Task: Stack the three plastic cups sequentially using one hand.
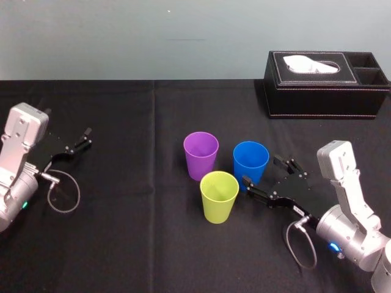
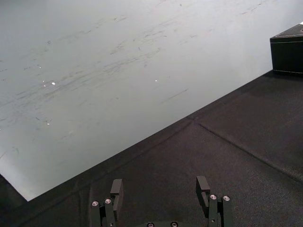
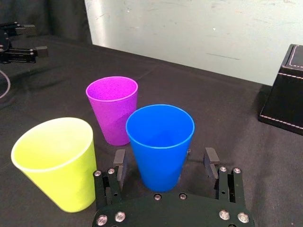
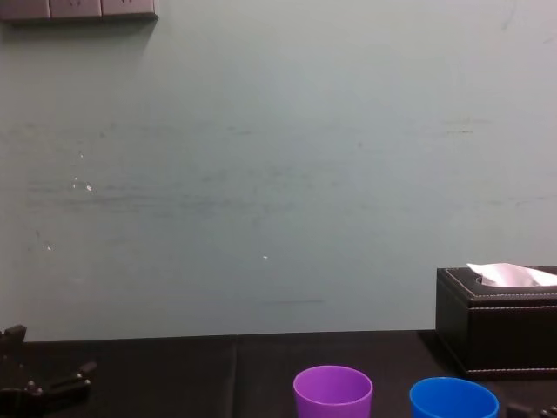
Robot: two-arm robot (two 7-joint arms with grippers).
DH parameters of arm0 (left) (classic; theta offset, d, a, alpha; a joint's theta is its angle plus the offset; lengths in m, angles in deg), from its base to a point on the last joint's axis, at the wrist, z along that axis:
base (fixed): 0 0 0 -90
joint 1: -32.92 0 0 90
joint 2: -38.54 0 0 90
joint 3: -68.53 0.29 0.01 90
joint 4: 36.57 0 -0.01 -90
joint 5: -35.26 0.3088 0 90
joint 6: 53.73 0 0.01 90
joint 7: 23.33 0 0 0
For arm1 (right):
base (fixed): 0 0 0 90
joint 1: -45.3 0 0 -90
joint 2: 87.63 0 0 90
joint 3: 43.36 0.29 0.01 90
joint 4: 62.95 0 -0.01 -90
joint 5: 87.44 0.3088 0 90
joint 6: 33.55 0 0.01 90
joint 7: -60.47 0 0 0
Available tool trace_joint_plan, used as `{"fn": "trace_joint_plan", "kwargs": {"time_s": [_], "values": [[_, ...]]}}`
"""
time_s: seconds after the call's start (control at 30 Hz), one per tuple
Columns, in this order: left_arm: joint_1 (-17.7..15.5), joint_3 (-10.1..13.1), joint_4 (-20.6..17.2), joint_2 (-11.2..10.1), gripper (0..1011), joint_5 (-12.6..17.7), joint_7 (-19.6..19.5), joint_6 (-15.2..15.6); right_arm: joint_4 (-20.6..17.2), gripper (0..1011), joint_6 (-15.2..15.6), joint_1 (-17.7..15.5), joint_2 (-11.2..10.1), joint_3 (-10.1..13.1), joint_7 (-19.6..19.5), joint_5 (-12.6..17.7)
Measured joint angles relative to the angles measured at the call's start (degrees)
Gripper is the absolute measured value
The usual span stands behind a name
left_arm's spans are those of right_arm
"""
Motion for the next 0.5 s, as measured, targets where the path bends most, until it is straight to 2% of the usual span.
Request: {"fn": "trace_joint_plan", "kwargs": {"time_s": [0.5], "values": [[0.0,0.0,0.0,0.0,1011,0.0,0.0,0.0,3.3,1003,0.2,2.2,3.5,0.7,1.2,-2.3]]}}
